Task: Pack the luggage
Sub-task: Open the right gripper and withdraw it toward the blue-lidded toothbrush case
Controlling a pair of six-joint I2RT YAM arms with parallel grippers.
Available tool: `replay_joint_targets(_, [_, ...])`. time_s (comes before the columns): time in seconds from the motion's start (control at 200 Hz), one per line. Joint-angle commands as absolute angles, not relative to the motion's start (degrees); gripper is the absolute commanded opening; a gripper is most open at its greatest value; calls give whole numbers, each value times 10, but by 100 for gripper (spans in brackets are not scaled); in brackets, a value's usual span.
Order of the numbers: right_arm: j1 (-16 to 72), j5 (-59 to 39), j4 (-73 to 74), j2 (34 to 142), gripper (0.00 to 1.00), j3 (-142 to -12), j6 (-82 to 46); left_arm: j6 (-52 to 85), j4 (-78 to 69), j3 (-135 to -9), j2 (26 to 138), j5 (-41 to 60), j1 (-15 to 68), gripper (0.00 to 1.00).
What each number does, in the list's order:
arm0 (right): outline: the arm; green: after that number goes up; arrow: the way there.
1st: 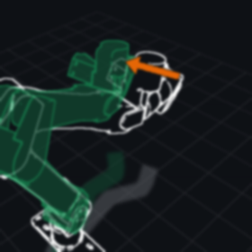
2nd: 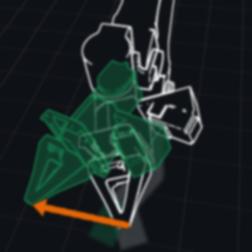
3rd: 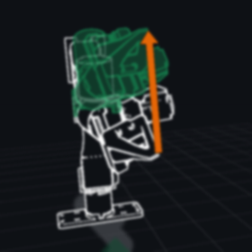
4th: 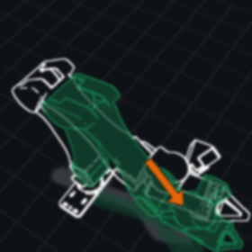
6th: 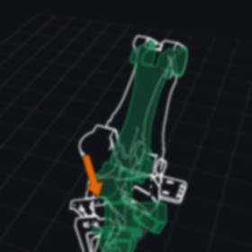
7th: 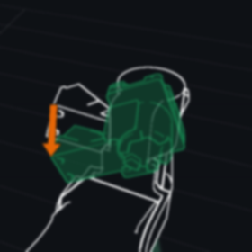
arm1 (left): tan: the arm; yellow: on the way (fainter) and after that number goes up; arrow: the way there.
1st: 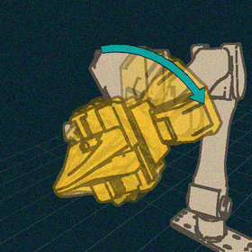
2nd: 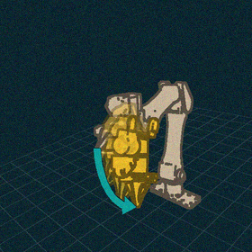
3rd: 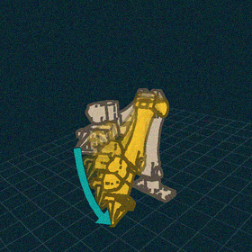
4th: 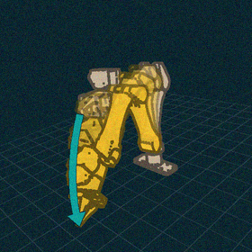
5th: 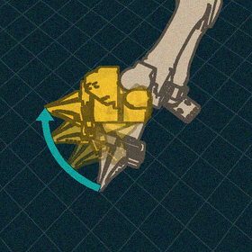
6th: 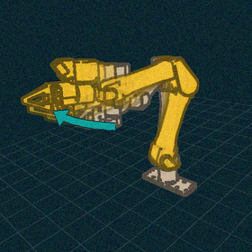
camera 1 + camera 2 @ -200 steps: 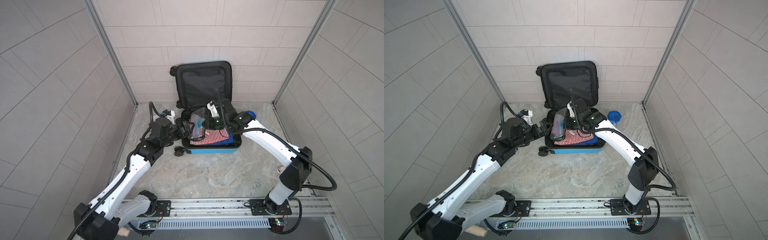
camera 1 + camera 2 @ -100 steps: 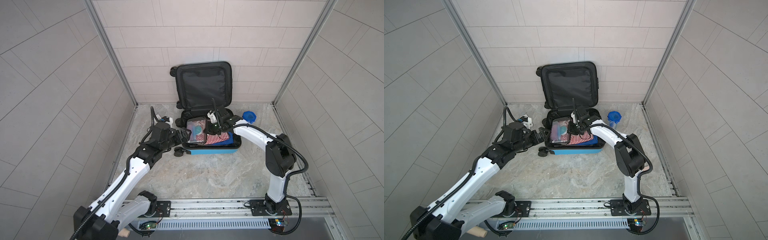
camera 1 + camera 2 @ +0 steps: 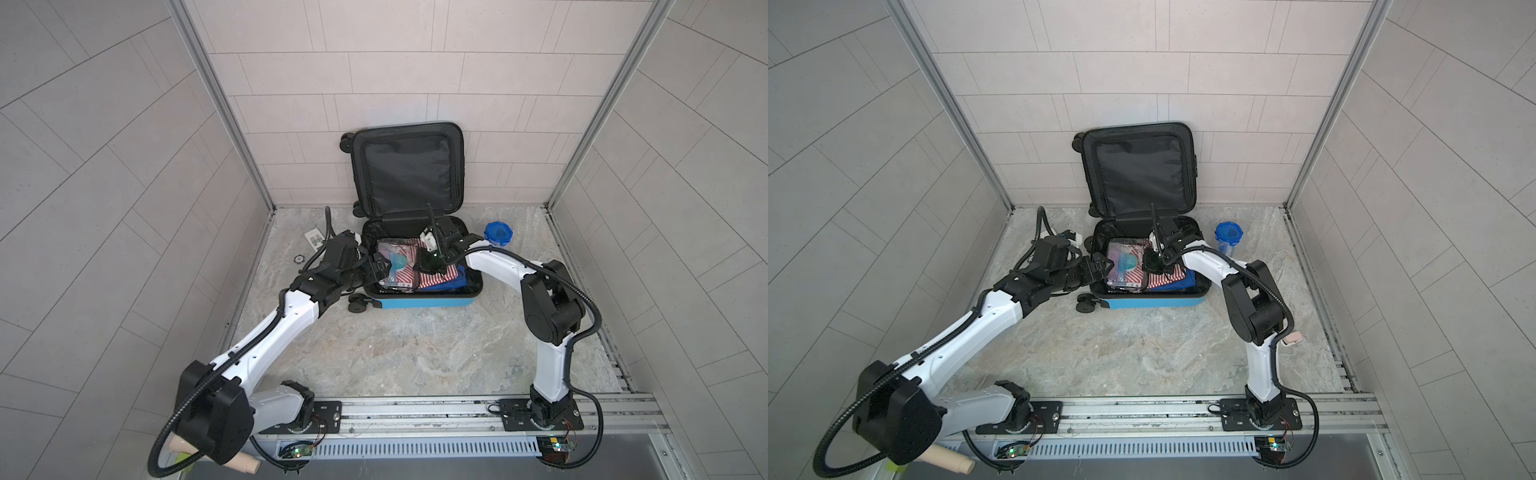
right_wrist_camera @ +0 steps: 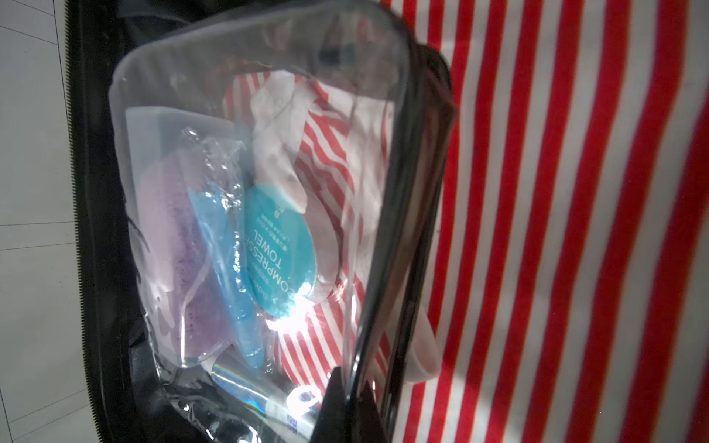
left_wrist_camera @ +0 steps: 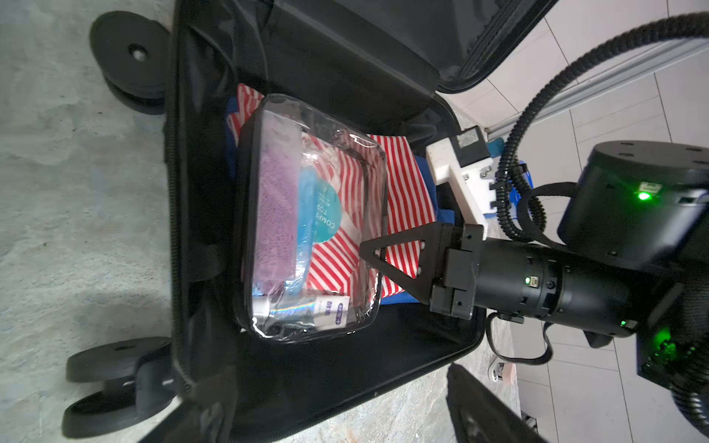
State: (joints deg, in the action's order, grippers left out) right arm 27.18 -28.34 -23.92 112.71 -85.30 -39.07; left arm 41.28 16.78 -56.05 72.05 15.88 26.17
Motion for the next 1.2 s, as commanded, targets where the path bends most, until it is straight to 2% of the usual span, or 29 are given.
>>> replay_joint_targets(0.0, [268, -280, -259, 1120, 0, -867, -381, 391, 149, -601, 747, 161, 274, 89])
replay_joint_targets(0.02, [268, -280, -263, 1116, 0, -869, -380, 390, 149, -605, 753, 161, 276, 88])
replay_joint_targets(0.07, [268, -276, -277, 1104, 10, -875, -375, 388, 149, -614, 765, 163, 278, 88])
replay_joint_targets(0.2, [268, -251, -325, 1072, 43, -898, -350, 387, 145, -631, 780, 162, 282, 87])
replay_joint_targets(0.25, [268, -236, -348, 1060, 52, -909, -339, 385, 144, -636, 781, 158, 283, 87])
replay_joint_targets(0.465, [252, -193, -440, 1027, 69, -955, -299, 341, 176, -691, 782, 139, 283, 89])
replay_joint_targets(0.47, [251, -192, -441, 1025, 71, -956, -298, 340, 178, -694, 782, 137, 283, 90])
replay_joint_targets(0.475, [250, -191, -443, 1024, 77, -956, -298, 338, 180, -696, 783, 137, 283, 90])
replay_joint_targets(0.485, [249, -190, -445, 1023, 81, -957, -297, 335, 184, -699, 783, 136, 283, 90])
replay_joint_targets(0.49, [248, -188, -448, 1020, 94, -959, -296, 334, 185, -701, 783, 136, 283, 90])
replay_joint_targets(0.505, [246, -184, -453, 1017, 99, -961, -293, 329, 190, -707, 784, 134, 283, 90])
replay_joint_targets(0.716, [193, -92, -517, 945, 99, -971, -272, 278, 222, -776, 788, 111, 293, 91])
replay_joint_targets(0.841, [144, -6, -527, 900, 100, -943, -241, 252, 223, -795, 794, 73, 336, 94])
replay_joint_targets(0.906, [107, 7, -529, 887, 100, -928, -234, 241, 223, -804, 807, 51, 369, 96])
replay_joint_targets(1.031, [49, 30, -535, 891, 100, -908, -208, 238, 211, -821, 847, 25, 424, 100])
replay_joint_targets(1.196, [27, 43, -552, 951, 100, -923, -171, 268, 160, -822, 904, 24, 474, 100])
